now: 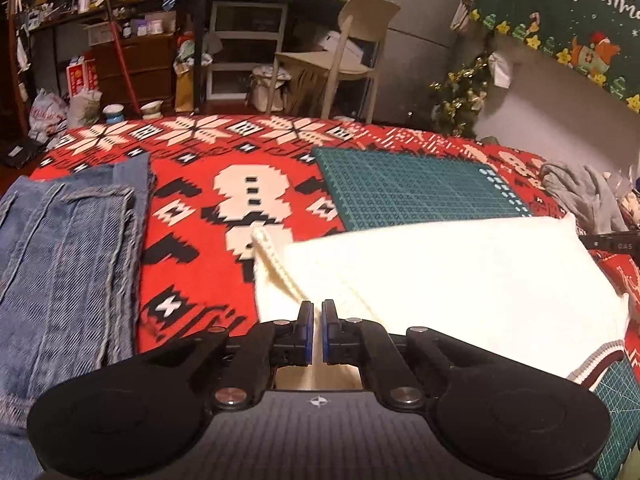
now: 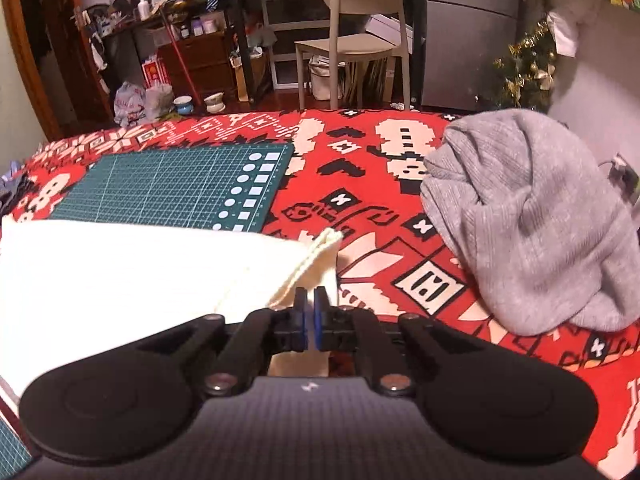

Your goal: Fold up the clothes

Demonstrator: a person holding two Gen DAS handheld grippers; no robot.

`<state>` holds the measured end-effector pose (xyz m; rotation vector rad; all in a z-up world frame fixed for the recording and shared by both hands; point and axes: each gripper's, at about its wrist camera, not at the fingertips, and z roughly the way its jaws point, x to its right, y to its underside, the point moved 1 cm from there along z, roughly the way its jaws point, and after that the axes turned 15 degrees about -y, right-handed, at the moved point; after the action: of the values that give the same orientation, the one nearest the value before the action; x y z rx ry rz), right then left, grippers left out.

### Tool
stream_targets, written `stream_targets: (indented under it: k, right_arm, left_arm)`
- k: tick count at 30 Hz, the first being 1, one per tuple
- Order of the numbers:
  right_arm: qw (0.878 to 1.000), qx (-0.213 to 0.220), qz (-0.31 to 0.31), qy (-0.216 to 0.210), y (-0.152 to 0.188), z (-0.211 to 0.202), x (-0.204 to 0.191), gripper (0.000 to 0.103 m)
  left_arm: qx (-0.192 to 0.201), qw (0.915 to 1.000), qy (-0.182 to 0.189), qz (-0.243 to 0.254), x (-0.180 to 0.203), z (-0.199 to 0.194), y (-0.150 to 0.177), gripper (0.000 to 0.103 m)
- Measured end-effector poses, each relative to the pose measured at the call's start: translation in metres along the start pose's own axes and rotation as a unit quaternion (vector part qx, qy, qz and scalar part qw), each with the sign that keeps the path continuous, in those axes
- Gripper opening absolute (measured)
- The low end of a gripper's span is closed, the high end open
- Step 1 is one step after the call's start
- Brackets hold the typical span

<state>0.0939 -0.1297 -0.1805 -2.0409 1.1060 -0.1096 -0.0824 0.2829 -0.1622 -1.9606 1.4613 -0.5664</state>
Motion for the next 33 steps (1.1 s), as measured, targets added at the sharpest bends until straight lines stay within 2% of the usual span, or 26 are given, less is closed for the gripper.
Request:
stream_targets:
  k: [8,12,16,20,24,27,29,33]
  right_arm:
    - [1.0,-0.027,-0.014,-0.007,0.037,-0.038,-0.017,0.002]
    - [0.999,-0.046,-0.005,-0.011,0.046,-0.052,-0.022,0.002]
    - [0.999,-0.038,0.017,-0.002,0.042,-0.064,-0.02,0.005]
    - [1.0,-0.017,0.006,-0.003,0.024,-0.061,-0.022,0.006]
    - [1.0,-0.021,-0.002,-0.021,0.017,-0.046,-0.032,0.006]
    - [0.999,-0.046,-0.008,-0.025,0.028,-0.039,-0.038,0.006]
    - [0.998,-0.048,-0.005,-0.026,0.037,-0.044,-0.038,0.006]
    - [0.998,-0.061,-0.017,-0.019,0.056,-0.059,-0.043,0.005]
  left_arm:
    - [-0.004,1.0,-0.002,0.007,-0.009,-0.028,0.035,0.004]
    - [-0.008,0.9996,-0.005,0.026,-0.006,-0.039,0.041,0.004]
    - [-0.001,0.9998,0.008,0.019,-0.006,-0.045,0.036,0.004]
    - [0.001,0.9999,0.013,0.011,0.0,-0.029,0.02,0.004]
    - [-0.015,0.9998,0.009,0.002,0.001,-0.018,0.019,0.004]
    - [-0.015,0.9999,0.005,0.008,0.0,-0.027,0.029,0.005]
    - [-0.014,0.9998,-0.002,0.017,-0.002,-0.036,0.039,0.01]
    - [-0.017,0.9995,-0.003,0.028,-0.002,-0.052,0.053,0.01]
